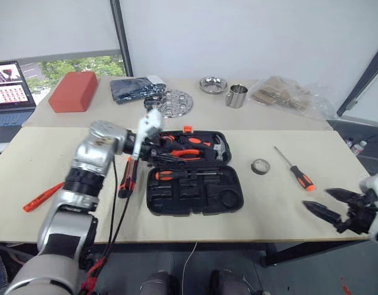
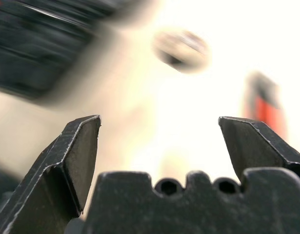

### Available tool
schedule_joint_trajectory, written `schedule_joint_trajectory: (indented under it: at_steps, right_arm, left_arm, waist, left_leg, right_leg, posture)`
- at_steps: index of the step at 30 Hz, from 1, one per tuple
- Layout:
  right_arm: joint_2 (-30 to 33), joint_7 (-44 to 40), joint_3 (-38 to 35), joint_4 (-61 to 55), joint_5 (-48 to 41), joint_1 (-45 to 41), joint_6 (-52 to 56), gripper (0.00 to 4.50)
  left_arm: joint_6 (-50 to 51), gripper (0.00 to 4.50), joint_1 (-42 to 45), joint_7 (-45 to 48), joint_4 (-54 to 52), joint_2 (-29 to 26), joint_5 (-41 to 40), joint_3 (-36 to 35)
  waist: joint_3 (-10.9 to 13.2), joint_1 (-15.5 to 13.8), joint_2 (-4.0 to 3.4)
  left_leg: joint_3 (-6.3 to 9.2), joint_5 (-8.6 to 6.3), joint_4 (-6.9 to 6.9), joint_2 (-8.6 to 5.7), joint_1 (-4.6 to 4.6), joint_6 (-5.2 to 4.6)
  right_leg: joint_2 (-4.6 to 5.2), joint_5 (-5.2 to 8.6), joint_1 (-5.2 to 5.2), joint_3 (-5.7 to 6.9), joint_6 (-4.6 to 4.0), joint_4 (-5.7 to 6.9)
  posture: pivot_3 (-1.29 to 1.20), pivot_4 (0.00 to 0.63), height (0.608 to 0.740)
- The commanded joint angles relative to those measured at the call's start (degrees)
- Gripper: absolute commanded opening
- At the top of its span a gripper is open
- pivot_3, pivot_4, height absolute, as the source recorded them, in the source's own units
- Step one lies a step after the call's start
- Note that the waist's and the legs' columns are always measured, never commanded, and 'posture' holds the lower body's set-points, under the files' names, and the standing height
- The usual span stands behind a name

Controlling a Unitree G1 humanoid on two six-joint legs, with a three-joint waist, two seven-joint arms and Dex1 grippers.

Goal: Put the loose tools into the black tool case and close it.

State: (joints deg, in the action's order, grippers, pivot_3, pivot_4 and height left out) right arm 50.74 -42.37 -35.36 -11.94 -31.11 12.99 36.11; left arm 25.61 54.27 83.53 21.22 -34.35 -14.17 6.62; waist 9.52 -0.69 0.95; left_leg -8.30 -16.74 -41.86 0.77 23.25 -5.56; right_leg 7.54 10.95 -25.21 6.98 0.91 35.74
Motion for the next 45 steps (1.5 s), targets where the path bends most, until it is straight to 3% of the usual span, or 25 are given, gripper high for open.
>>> schedule_joint_trajectory:
  at_steps: [1, 2, 8, 14, 15, 20, 25, 29, 33, 35, 38, 45]
  right_arm:
    - [0.97, 0.04, 2.01, 7.26, 3.55, -5.69, -4.93, 4.50]
    - [1.23, -0.42, 3.78, 9.29, 4.10, -7.97, -5.29, 4.50]
    - [-0.80, -3.05, 14.49, 20.20, 4.70, -23.68, -1.18, 4.50]
    - [-4.74, 2.12, 22.07, 32.05, 11.12, -34.01, -0.52, 4.50]
    - [-5.17, 2.49, 22.35, 33.18, 11.66, -34.49, -0.94, 3.99]
    - [-6.07, 3.23, 22.48, 36.89, 14.01, -35.44, -4.32, 2.34]
    - [-5.39, -0.66, 20.24, 34.73, 12.29, -36.20, -9.08, 0.97]
    - [-3.59, -9.83, 22.66, 24.60, 9.43, -38.86, -10.04, 0.89]
    - [-3.96, -19.99, 30.92, 10.31, 4.57, -44.01, -4.89, 0.89]
    - [-4.92, -22.63, 36.61, 7.60, 6.80, -46.27, -6.06, 0.88]
    - [-6.87, -26.50, 45.60, 8.70, 13.01, -49.97, -12.05, 0.88]
    - [-9.15, -30.94, 53.15, 21.77, 22.93, -54.92, -26.99, 0.88]
  left_arm:
    - [6.65, 4.06, -1.97, 5.28, -8.11, -3.16, -6.23, -0.86]
    - [8.28, 4.40, -2.87, 6.98, -10.50, -4.54, -7.85, -0.88]
    - [6.51, 4.40, -9.78, 7.29, -22.53, -10.12, -8.05, 1.24]
    - [8.59, 4.40, -13.78, 2.09, -28.72, -11.65, -9.10, -0.33]
    - [8.71, 4.50, -14.13, 1.20, -29.09, -11.87, -9.11, -0.69]
    - [10.28, 4.50, -15.96, -0.09, -30.83, -14.25, -10.85, -2.22]
    - [10.92, 4.50, -18.47, -1.08, -31.51, -16.60, -11.74, -3.44]
    - [11.01, 4.50, -21.52, -0.48, -31.25, -20.10, -12.54, -5.25]
    - [10.60, 4.50, -25.48, -0.10, -30.28, -23.86, -12.99, -7.56]
    - [10.36, 4.50, -27.42, 0.26, -30.13, -25.43, -13.37, -8.81]
    - [10.38, 4.50, -29.16, -0.15, -29.79, -26.92, -13.94, -10.36]
    - [9.47, 4.50, -29.39, -2.26, -29.36, -26.95, -13.12, -10.55]
  waist:
    - [0.01, 0.08, -0.05]
    - [0.04, 0.60, -0.08]
    - [0.13, 1.54, -0.27]
    - [0.16, 1.09, -0.35]
    - [0.16, 1.05, -0.32]
    - [0.16, 1.42, -0.34]
    - [0.17, 1.54, -0.36]
    - [0.42, 1.76, -0.77]
    - [0.57, 2.49, -1.01]
    - [0.56, 2.17, -0.99]
    - [0.57, 1.49, -0.93]
    - [0.59, 0.19, -0.90]
  left_leg:
    - [-0.01, 0.00, 0.00, 0.00, -0.06, 0.00]
    - [-0.01, 0.00, 0.01, 0.01, -0.08, 0.01]
    - [0.01, 0.10, 0.08, 0.05, -0.21, 0.20]
    - [0.05, 0.13, 0.09, 0.04, -0.09, 0.24]
    - [0.04, 0.13, 0.09, 0.04, -0.11, 0.24]
    - [0.04, 0.14, 0.11, 0.05, -0.10, 0.25]
    - [0.00, 0.16, 0.15, 0.05, -0.18, 0.29]
    - [-0.05, 0.17, 0.15, 0.05, -0.17, 0.31]
    - [-0.10, 0.18, 0.19, 0.08, -0.16, 0.34]
    - [-0.01, 0.22, 0.25, 0.10, -0.19, 0.41]
    - [0.03, 0.19, 0.27, 0.09, -0.16, 0.45]
    - [-0.08, 0.22, 0.09, -0.13, 0.61, 0.39]
  right_leg:
    - [0.00, 0.08, 0.04, -0.02, 0.14, 0.01]
    - [0.01, 0.11, 0.05, -0.06, 0.15, 0.02]
    - [0.01, 0.11, 0.01, -0.15, -0.06, 0.14]
    - [0.01, -0.07, -0.02, -0.05, -0.48, 0.17]
    - [0.00, -0.07, 0.00, -0.06, -0.47, 0.17]
    - [-0.06, -0.04, 0.02, -0.01, -0.44, 0.12]
    - [-0.09, 0.17, 0.03, -0.04, -0.11, 0.16]
    - [-0.09, 0.20, -0.02, -0.11, -0.05, 0.17]
    - [-0.09, 0.20, -0.18, -0.24, -0.07, 0.26]
    - [-0.11, 0.21, -0.15, -0.12, -0.13, 0.30]
    - [-0.12, 0.20, -0.17, -0.01, -0.35, 0.28]
    - [-0.05, 0.05, -0.81, -0.06, -0.39, 0.26]
  posture:
    - [0.00, 0.150, 0.734]
    - [0.00, 0.150, 0.734]
    - [0.00, 0.150, 0.734]
    - [0.00, 0.150, 0.734]
    - [0.00, 0.150, 0.734]
    - [0.00, 0.150, 0.734]
    - [0.00, 0.150, 0.734]
    - [0.00, 0.150, 0.734]
    - [0.00, 0.150, 0.734]
    - [0.00, 0.150, 0.734]
    - [0.00, 0.150, 0.734]
    - [0.00, 0.150, 0.734]
